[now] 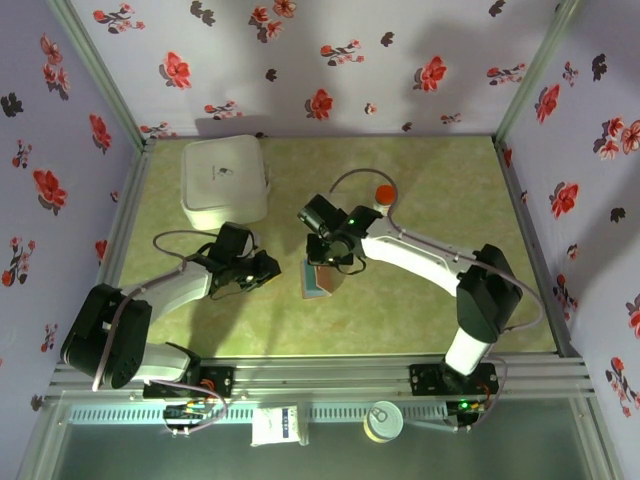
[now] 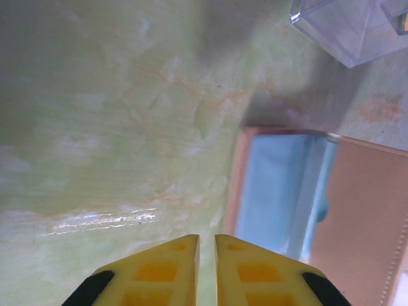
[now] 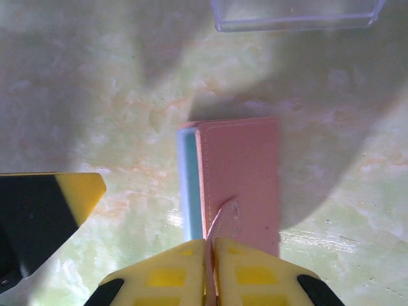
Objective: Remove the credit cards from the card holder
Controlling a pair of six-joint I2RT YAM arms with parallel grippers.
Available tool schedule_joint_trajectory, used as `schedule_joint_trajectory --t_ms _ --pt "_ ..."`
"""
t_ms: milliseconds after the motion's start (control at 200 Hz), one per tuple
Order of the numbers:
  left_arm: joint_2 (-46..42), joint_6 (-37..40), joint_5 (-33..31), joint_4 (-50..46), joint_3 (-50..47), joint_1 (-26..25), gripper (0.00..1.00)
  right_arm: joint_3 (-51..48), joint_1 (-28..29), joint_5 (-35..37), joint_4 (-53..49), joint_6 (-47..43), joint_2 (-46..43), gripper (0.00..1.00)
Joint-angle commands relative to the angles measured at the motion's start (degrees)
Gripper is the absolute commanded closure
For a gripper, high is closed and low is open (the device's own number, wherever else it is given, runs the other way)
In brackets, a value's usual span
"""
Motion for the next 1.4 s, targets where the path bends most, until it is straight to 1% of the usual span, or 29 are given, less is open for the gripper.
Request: schedule_joint_trajectory --t_ms 0,195,325,545,710,805,1105,1395 --pt "-1.0 1.1 1.0 -1.8 0.3 0.5 0.86 -1.0 0.4 2.5 0.9 1.5 -2.6 0.88" --pt "-0.4 1.1 1.0 -1.6 0.4 0.5 0.86 -2.2 0.0 2.2 1.6 1.7 -2.3 0.88" --pt "1.7 1.3 2.6 -1.0 1.1 0.2 0.86 -3.3 -0.4 1.9 2.4 1.6 -2.8 0.88" --pt "6.0 0.9 3.1 0.7 3.8 -3.3 0.87 -7.9 -2.6 3.9 0.4 0.7 -6.5 0.87" --pt "7.3 -0.3 3.0 2.8 4.1 -4.1 0.91 -12.4 -5.1 4.5 -0.1 0.1 -9.5 0.87" --pt "7.9 -0.3 3.0 2.7 4.8 -4.6 0.92 -14.6 -6.1 4.7 -0.2 -0.3 -10.4 0.87" --pt "10.4 -0.8 3.0 2.7 7.1 -7.1 0.93 -19.4 -7.6 5.7 1.7 -0.5 -9.2 0.87" --pt "13.3 -0.8 2.9 2.4 8.2 -7.7 0.93 -21.5 -8.1 5.5 4.4 -0.5 -6.7 0.87"
